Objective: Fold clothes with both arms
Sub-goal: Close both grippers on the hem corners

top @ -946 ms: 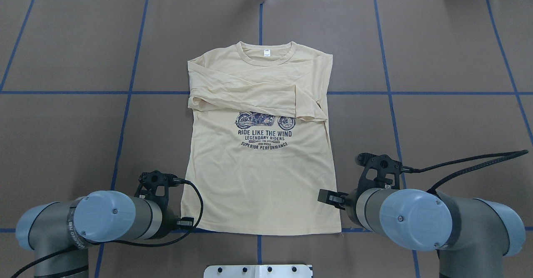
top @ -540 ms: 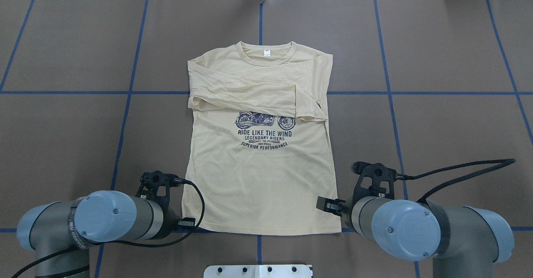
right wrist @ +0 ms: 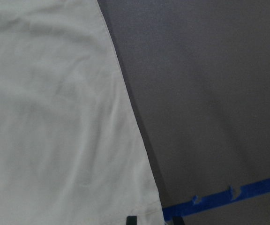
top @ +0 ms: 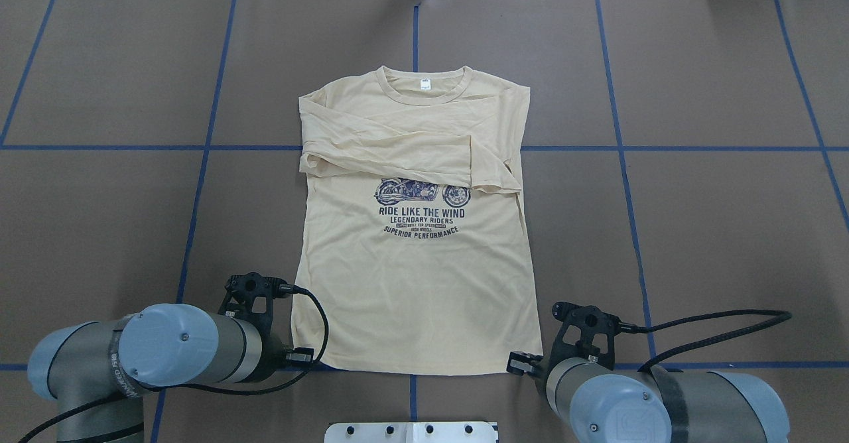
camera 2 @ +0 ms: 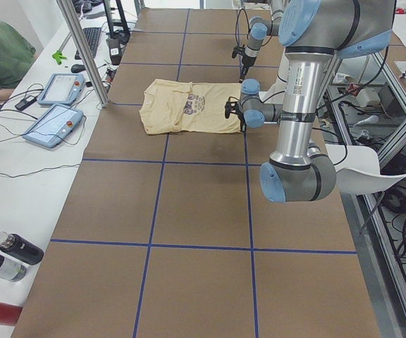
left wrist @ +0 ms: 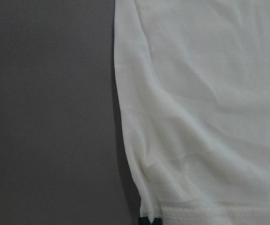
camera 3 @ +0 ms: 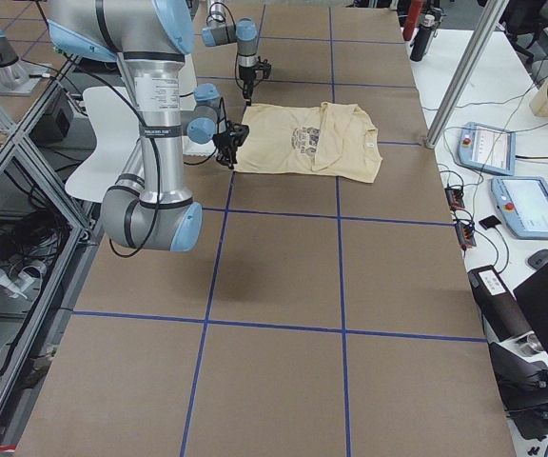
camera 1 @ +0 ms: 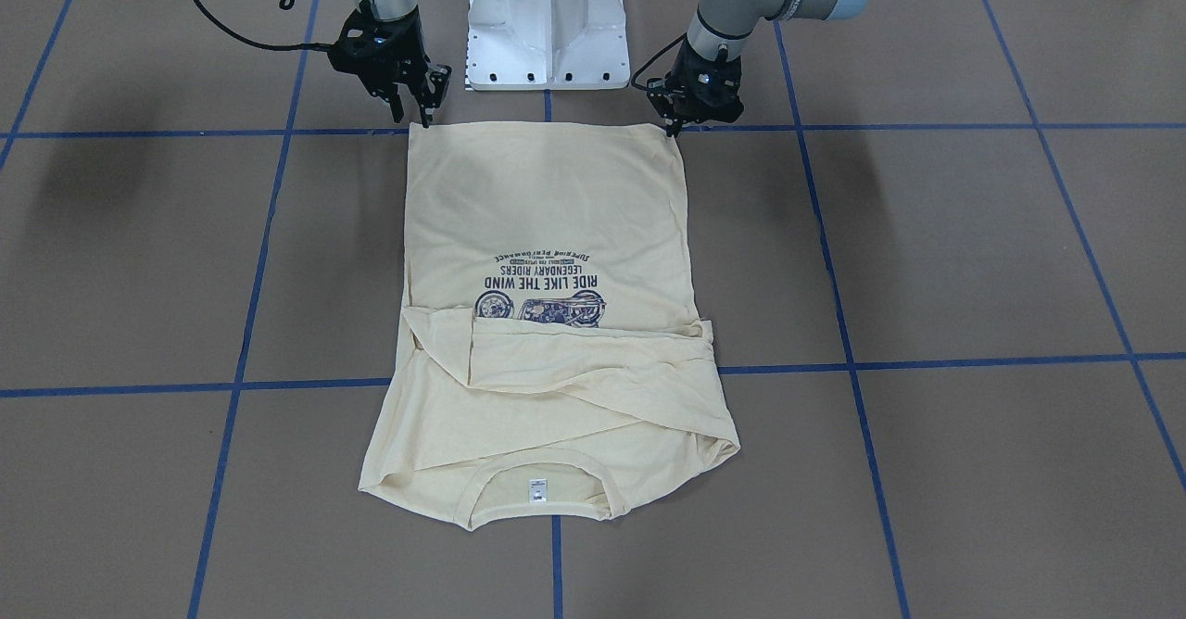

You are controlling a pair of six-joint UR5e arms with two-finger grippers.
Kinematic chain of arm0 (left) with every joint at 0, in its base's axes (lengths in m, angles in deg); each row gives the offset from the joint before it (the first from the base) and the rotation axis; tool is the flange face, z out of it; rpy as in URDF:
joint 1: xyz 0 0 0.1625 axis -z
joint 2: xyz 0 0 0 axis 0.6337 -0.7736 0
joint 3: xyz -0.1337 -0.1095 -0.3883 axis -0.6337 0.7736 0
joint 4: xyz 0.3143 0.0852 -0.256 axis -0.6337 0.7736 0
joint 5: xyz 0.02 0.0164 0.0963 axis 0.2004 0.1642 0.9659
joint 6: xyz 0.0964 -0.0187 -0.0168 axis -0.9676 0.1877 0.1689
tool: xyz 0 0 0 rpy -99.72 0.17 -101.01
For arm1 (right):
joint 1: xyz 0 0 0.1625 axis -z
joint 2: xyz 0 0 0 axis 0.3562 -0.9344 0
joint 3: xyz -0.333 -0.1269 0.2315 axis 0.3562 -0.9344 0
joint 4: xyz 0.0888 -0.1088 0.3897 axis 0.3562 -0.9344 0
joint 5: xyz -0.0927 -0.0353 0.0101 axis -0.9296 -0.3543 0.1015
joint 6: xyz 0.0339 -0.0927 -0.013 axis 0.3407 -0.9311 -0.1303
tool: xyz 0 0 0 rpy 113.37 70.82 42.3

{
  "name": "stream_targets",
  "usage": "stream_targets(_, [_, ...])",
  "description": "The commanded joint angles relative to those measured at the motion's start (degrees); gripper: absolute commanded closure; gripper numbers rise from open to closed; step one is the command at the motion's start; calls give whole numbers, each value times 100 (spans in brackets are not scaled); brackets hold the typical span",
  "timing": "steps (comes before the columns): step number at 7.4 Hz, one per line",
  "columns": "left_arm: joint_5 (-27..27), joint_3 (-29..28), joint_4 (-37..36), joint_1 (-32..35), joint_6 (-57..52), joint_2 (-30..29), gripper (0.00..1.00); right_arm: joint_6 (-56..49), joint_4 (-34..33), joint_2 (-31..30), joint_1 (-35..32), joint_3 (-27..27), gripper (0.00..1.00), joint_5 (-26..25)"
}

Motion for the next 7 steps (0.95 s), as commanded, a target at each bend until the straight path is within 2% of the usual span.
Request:
stream_targets(1, [-10,14,1,0,1,-9,100,22,0,-20,81,-82,65,-88])
stream_targets(4, [-19,23,9,0,10,-18,100,13,0,-20,72,-170,65,-88])
stream_targets(5, [-19,23,9,0,10,-44,100,21,0,23,80,-161,72,-97])
stream_targets(6, [-11,41,9,0,10,-45,100,22,0,41,89,-170,100,-97])
stream_targets(7, [-19,76,9,0,10,-45,100,22,26,41,89,-170,100,-97])
